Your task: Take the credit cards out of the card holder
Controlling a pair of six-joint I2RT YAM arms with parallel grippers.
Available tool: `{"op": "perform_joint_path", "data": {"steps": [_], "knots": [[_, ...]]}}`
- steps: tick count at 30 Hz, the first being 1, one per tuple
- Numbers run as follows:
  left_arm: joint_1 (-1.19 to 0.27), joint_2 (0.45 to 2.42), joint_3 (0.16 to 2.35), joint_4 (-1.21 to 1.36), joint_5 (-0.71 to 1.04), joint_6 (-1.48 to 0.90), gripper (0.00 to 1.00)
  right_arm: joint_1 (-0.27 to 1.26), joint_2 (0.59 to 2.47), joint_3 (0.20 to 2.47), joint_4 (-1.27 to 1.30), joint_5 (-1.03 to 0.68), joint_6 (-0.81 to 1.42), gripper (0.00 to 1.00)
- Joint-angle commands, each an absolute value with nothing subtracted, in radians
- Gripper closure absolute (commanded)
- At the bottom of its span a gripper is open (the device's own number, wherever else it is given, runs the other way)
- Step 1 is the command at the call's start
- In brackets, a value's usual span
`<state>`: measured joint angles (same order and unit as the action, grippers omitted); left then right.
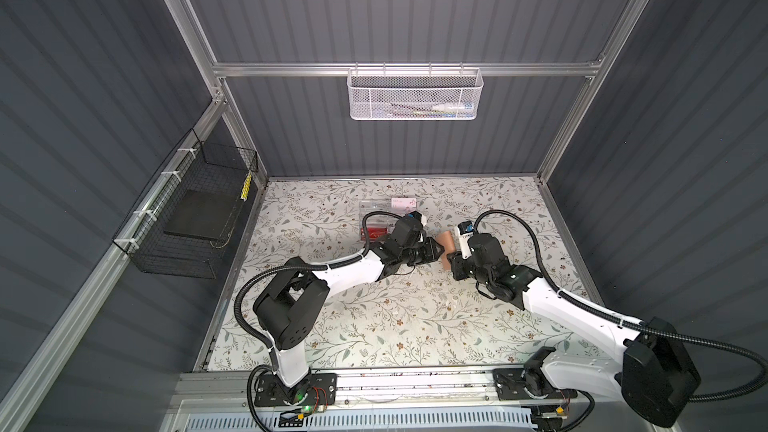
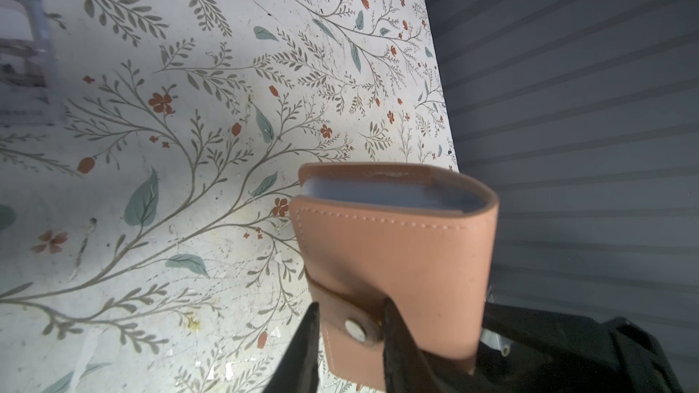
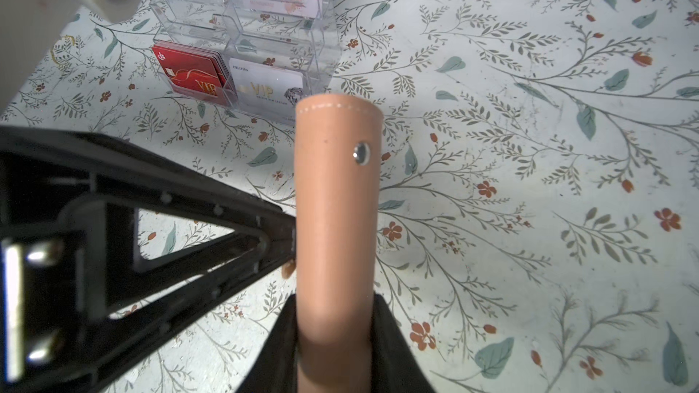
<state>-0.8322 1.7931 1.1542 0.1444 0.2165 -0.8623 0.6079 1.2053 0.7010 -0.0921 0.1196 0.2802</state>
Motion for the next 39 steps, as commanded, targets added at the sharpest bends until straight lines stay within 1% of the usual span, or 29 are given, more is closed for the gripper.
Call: {"op": "perform_joint_path", "data": {"steps": [1, 5, 17, 22, 39], "knots": [[-0.848, 1.827, 1.169, 0.126, 0.211, -0.857, 0.77, 0.614, 1.187, 0.713, 0.003, 0.103, 0.283, 1.0], [-0.863, 1.844, 1.178, 0.129, 0.212, -0.861, 0.83, 0.615, 1.191, 0.714, 0.003, 0.107, 0.287, 1.0], [-0.88, 1.866, 1.201, 0.134, 0.209, -0.866, 0.92, 0.598, 1.191, 0.715, -0.011, 0.141, 0.305, 1.0], [-0.883, 1.863, 1.192, 0.131, 0.206, -0.866, 1.0, 0.584, 1.18, 0.708, -0.012, 0.139, 0.316, 1.0], [-0.885, 1.797, 1.134, 0.109, 0.169, -0.816, 1.0, 0.502, 1.162, 0.678, 0.014, 0.02, 0.377, 1.0]]}}
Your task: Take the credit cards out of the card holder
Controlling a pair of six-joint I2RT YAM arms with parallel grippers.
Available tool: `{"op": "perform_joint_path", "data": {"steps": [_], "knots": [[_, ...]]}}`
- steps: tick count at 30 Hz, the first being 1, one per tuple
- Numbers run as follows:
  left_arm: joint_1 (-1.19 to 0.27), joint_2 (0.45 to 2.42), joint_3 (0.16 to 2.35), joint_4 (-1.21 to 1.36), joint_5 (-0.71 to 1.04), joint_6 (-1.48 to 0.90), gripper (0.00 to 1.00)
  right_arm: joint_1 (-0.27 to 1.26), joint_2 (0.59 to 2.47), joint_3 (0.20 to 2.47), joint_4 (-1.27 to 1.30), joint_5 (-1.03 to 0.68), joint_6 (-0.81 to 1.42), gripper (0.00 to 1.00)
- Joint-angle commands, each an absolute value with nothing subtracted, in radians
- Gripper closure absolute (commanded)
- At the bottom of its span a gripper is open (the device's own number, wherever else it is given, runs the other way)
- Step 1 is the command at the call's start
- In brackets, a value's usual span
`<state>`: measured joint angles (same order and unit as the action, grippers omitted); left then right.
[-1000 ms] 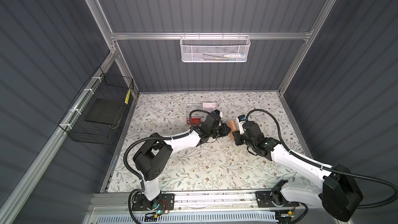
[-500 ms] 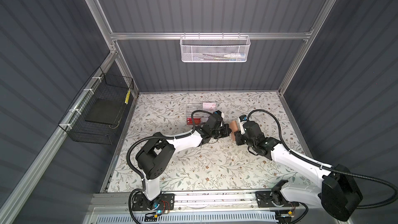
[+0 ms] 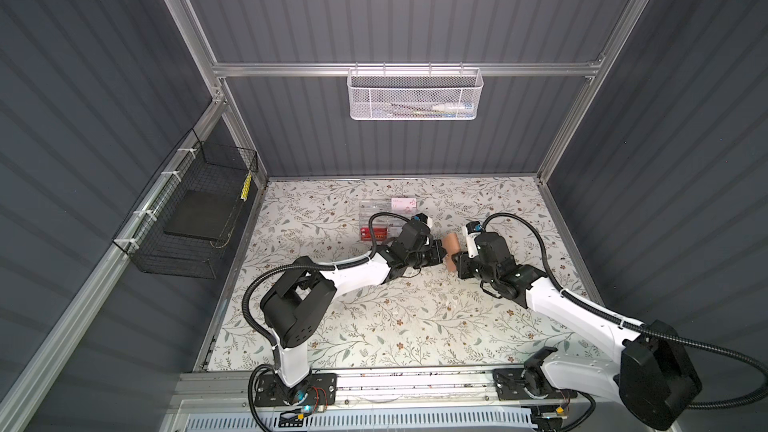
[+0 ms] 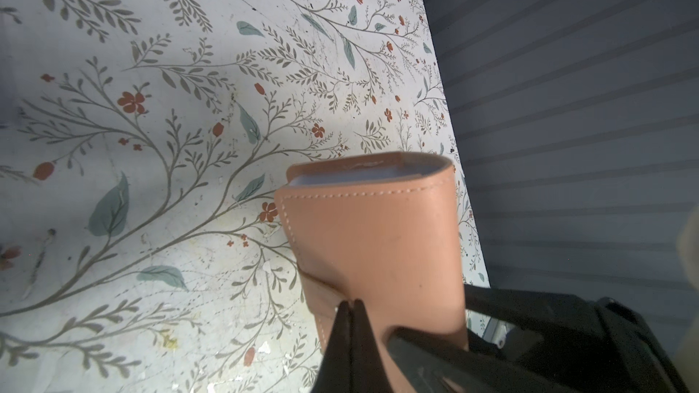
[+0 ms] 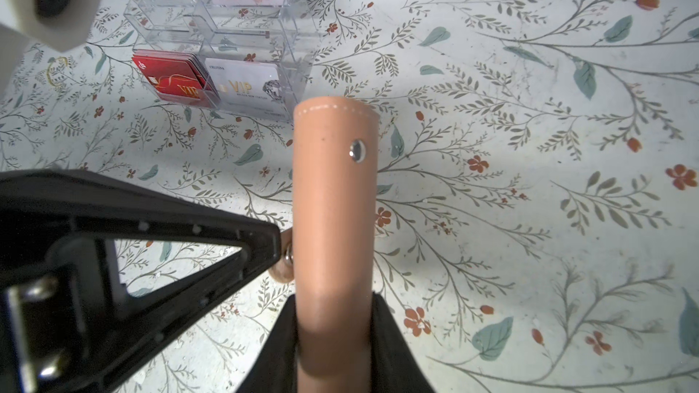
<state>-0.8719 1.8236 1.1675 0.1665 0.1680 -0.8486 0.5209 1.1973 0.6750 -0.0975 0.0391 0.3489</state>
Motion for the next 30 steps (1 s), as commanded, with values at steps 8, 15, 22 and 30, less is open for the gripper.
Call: {"op": "perform_joint_path", "data": {"steps": [8, 15, 22, 30], "knots": [[-0.885, 1.769, 1.1, 0.109, 0.157, -0.806, 1.0, 0.452, 1.166, 0.668, 0.019, -0.033, 0.41, 1.0], [-0.885, 1.744, 1.078, 0.095, 0.144, -0.793, 1.0, 0.423, 1.17, 0.666, 0.02, -0.079, 0.428, 1.0], [-0.884, 1.72, 1.076, 0.066, 0.138, -0.764, 1.0, 0.42, 1.224, 0.686, 0.011, -0.143, 0.438, 1.0], [-0.88, 1.646, 1.088, -0.089, 0.099, -0.602, 1.0, 0.429, 1.235, 0.697, -0.024, -0.178, 0.559, 1.0]]}}
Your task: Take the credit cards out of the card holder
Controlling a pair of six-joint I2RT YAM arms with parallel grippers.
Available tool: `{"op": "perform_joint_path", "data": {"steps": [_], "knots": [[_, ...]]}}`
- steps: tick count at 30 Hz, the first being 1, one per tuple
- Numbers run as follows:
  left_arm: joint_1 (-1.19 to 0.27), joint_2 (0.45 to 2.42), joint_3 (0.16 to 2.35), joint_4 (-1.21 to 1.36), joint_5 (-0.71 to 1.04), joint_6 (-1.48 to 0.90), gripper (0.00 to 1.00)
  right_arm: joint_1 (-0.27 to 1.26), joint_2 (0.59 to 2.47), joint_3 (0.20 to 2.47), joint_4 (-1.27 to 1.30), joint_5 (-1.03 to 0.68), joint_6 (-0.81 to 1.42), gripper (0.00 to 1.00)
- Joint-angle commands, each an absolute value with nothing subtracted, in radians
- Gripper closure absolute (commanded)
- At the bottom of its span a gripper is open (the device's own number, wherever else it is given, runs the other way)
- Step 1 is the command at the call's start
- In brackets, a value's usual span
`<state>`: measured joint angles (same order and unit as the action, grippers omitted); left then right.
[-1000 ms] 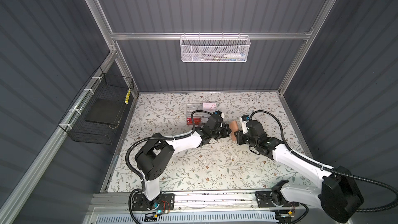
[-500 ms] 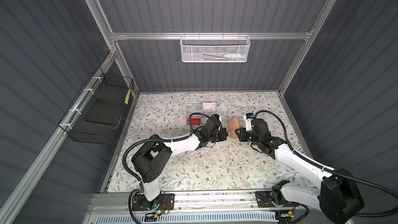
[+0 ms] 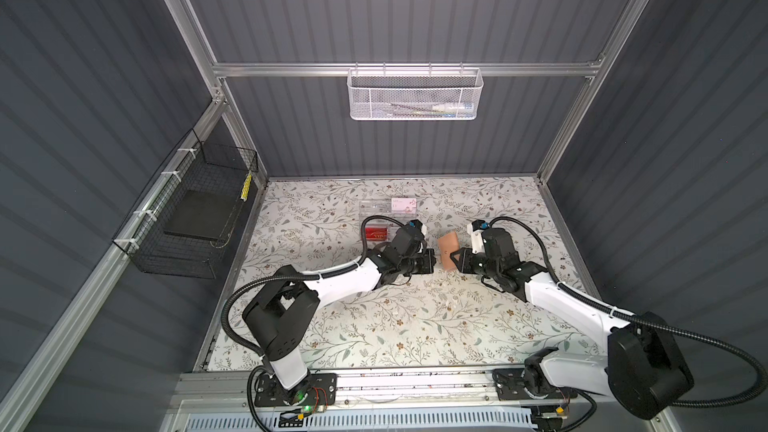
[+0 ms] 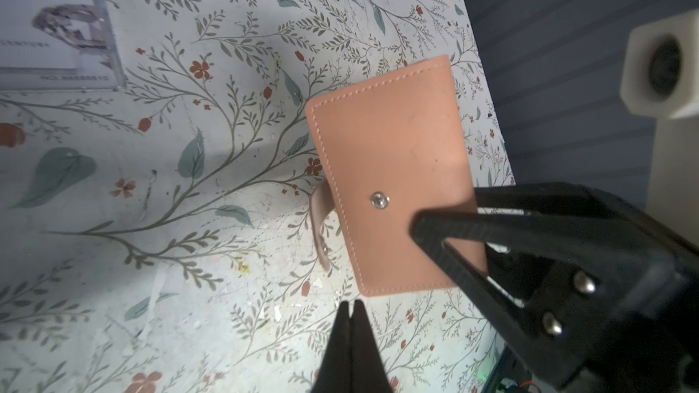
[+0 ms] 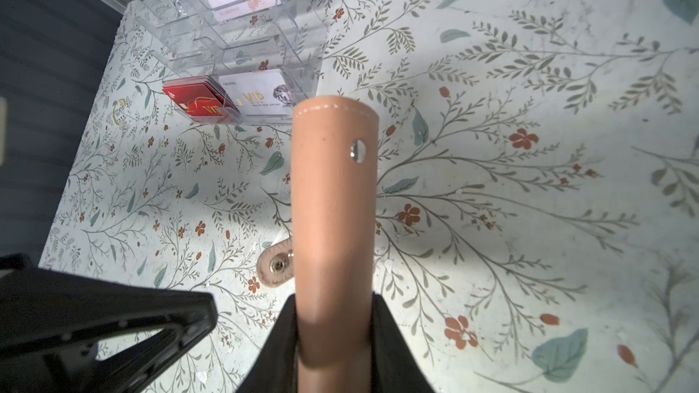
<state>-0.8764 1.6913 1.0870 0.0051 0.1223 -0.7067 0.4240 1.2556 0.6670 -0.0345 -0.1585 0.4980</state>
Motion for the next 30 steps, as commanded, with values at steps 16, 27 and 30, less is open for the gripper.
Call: {"op": "perform_joint_path", "data": {"steps": [16, 27, 30], "knots": [[-0.797, 1.46, 0.859, -0.031, 0.157, -0.501, 1.0, 0.579, 1.33, 0.544, 0.275, -0.17, 0.752, 1.0], [-0.754, 1.395, 0.677, 0.267, 0.234, -0.677, 0.87, 0.658, 1.443, 0.541, 0.411, -0.145, 0.818, 1.0], [-0.753, 1.39, 0.657, 0.333, 0.206, -0.733, 0.81, 0.666, 1.469, 0.54, 0.424, -0.124, 0.833, 1.0]]}}
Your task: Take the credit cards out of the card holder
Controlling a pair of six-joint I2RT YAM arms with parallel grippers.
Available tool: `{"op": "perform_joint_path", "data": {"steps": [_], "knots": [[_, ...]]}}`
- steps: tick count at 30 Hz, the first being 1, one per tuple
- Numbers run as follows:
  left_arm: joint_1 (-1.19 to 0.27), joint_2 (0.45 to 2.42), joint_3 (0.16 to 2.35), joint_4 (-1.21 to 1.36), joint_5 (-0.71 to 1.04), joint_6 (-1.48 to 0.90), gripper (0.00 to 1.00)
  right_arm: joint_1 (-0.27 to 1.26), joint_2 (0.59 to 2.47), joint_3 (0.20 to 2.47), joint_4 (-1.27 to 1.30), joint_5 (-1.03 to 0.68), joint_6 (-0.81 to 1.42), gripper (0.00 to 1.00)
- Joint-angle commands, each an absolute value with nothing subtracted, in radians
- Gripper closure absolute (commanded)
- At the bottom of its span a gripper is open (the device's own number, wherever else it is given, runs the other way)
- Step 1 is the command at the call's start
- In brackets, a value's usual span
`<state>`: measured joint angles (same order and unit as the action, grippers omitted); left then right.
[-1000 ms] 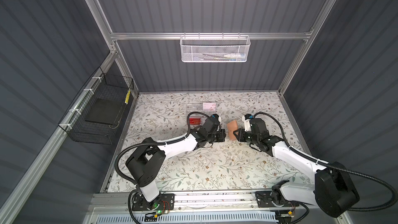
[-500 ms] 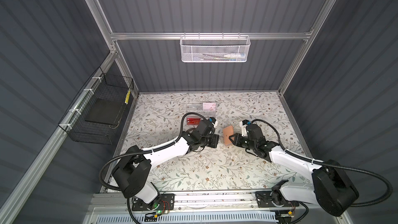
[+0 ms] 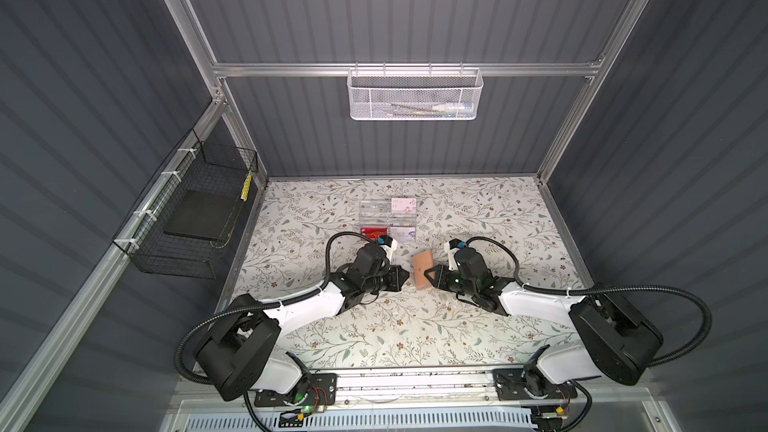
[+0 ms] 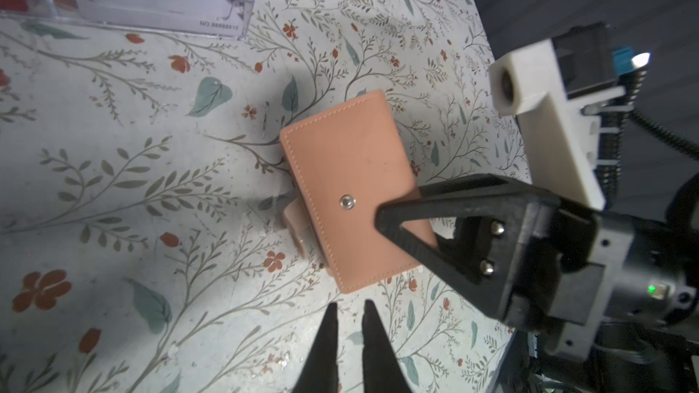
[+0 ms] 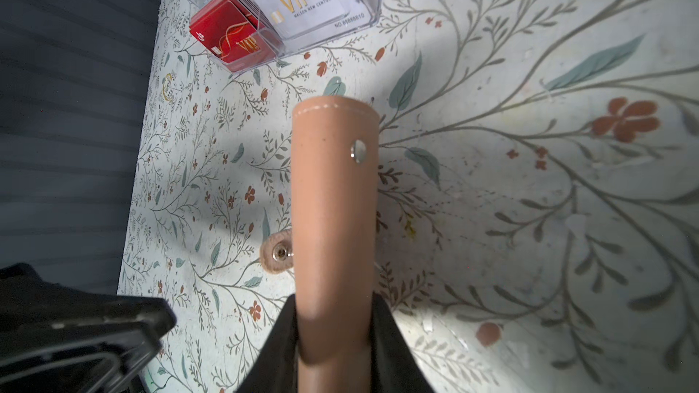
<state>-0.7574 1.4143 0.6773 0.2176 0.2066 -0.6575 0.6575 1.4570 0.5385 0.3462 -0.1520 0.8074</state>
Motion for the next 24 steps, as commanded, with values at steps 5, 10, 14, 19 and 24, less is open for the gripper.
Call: {"op": "perform_joint_path", "data": {"steps": [5, 10, 14, 19, 24], "knots": [[-0.749, 1.374, 0.632, 0.383, 0.192, -0.8, 0.77, 0.673, 1.516, 0.534, 0.46, -0.121, 0.86, 1.0], [-0.748, 1.332, 0.601, 0.383, 0.178, -0.829, 0.65, 0.682, 1.54, 0.524, 0.477, -0.118, 0.86, 0.88], [-0.75, 1.32, 0.601, 0.377, 0.179, -0.836, 0.6, 0.687, 1.52, 0.51, 0.471, -0.105, 0.854, 0.79], [-0.75, 1.337, 0.607, 0.397, 0.201, -0.848, 0.61, 0.687, 1.462, 0.502, 0.413, -0.073, 0.823, 0.65], [-0.75, 1.348, 0.61, 0.408, 0.211, -0.858, 0.61, 0.687, 1.418, 0.504, 0.355, -0.042, 0.784, 0.52]]}}
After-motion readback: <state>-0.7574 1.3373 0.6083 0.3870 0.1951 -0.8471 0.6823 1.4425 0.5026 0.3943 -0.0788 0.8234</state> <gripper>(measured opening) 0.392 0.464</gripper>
